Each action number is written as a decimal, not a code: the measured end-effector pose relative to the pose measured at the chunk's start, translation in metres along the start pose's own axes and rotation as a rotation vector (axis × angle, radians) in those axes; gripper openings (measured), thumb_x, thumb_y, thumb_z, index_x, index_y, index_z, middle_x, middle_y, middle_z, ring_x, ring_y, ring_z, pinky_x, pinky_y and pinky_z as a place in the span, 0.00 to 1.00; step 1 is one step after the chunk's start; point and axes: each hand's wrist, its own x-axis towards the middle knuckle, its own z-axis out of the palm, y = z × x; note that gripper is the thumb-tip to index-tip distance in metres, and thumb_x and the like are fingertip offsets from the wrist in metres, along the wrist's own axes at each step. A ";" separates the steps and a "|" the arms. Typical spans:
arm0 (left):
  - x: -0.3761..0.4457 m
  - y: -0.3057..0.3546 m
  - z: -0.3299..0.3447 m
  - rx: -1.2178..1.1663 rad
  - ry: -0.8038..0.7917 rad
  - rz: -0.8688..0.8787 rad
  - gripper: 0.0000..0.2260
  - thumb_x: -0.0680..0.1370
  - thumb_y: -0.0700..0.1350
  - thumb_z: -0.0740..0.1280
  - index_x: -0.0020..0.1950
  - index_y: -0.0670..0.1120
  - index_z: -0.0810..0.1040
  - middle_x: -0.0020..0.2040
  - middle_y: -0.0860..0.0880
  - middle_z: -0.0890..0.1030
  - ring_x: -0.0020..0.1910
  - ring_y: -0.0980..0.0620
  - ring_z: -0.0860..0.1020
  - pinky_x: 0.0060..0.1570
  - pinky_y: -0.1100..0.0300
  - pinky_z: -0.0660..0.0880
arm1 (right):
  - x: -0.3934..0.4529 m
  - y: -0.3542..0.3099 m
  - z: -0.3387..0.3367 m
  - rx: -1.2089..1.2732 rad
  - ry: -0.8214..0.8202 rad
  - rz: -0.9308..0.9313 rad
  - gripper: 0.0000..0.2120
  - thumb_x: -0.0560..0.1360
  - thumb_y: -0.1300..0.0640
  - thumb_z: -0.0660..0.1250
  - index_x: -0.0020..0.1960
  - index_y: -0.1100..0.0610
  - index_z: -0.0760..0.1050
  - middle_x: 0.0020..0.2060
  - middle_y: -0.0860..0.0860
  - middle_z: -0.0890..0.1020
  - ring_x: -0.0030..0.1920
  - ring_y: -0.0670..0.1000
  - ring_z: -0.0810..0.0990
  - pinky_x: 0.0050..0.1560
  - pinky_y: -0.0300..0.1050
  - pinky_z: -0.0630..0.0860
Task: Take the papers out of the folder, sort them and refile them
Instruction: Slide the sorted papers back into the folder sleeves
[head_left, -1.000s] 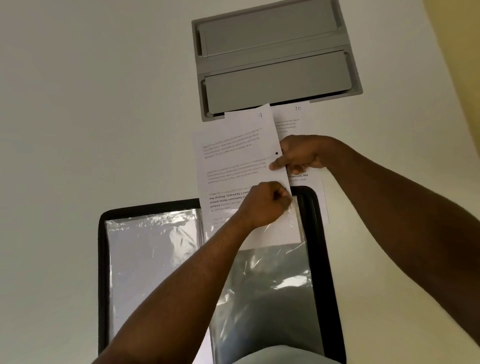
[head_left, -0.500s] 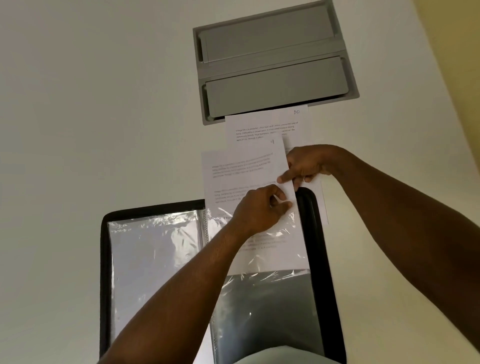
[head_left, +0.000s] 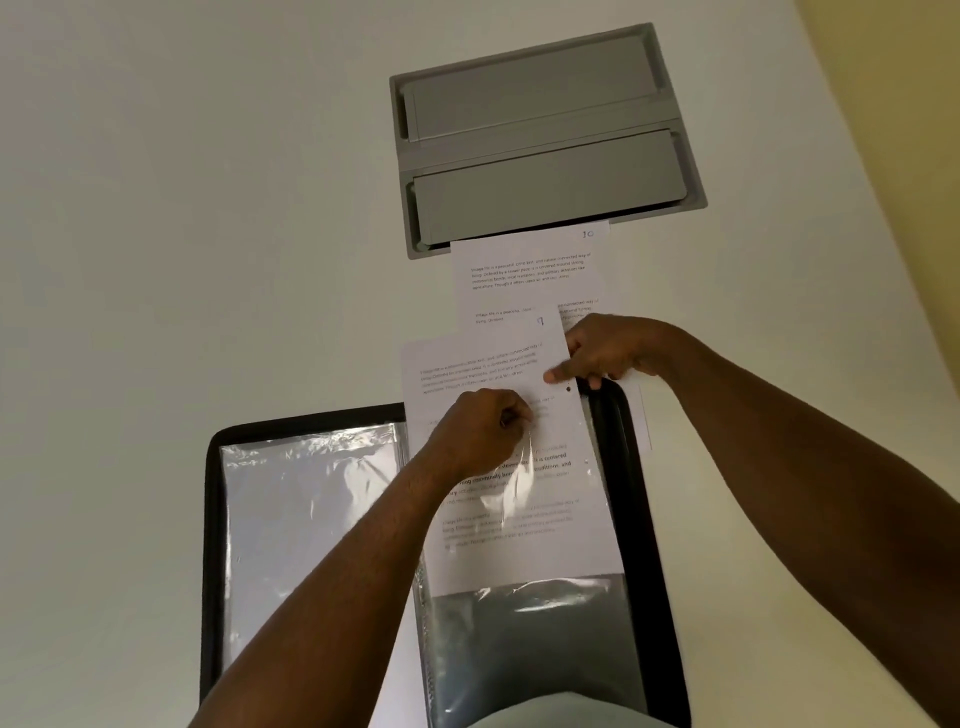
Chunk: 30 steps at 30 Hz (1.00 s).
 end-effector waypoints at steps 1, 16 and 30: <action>0.000 0.000 0.000 -0.002 0.003 -0.001 0.07 0.79 0.41 0.66 0.55 0.46 0.81 0.52 0.51 0.82 0.49 0.56 0.79 0.54 0.64 0.75 | 0.002 0.001 0.001 0.131 0.100 -0.025 0.13 0.74 0.51 0.73 0.55 0.55 0.78 0.43 0.52 0.84 0.31 0.46 0.77 0.27 0.35 0.69; -0.013 -0.006 -0.009 0.023 0.059 -0.007 0.07 0.79 0.42 0.66 0.55 0.45 0.81 0.52 0.50 0.82 0.49 0.55 0.79 0.47 0.69 0.71 | -0.006 -0.008 0.016 -0.196 -0.096 -0.055 0.06 0.73 0.54 0.74 0.45 0.56 0.82 0.43 0.51 0.83 0.39 0.48 0.78 0.40 0.42 0.74; -0.020 -0.001 -0.005 -0.027 0.184 0.055 0.07 0.79 0.42 0.67 0.54 0.44 0.81 0.48 0.49 0.83 0.44 0.55 0.78 0.43 0.67 0.71 | -0.026 -0.007 0.037 0.146 0.004 -0.092 0.11 0.79 0.52 0.65 0.57 0.57 0.78 0.47 0.54 0.84 0.43 0.51 0.80 0.47 0.46 0.78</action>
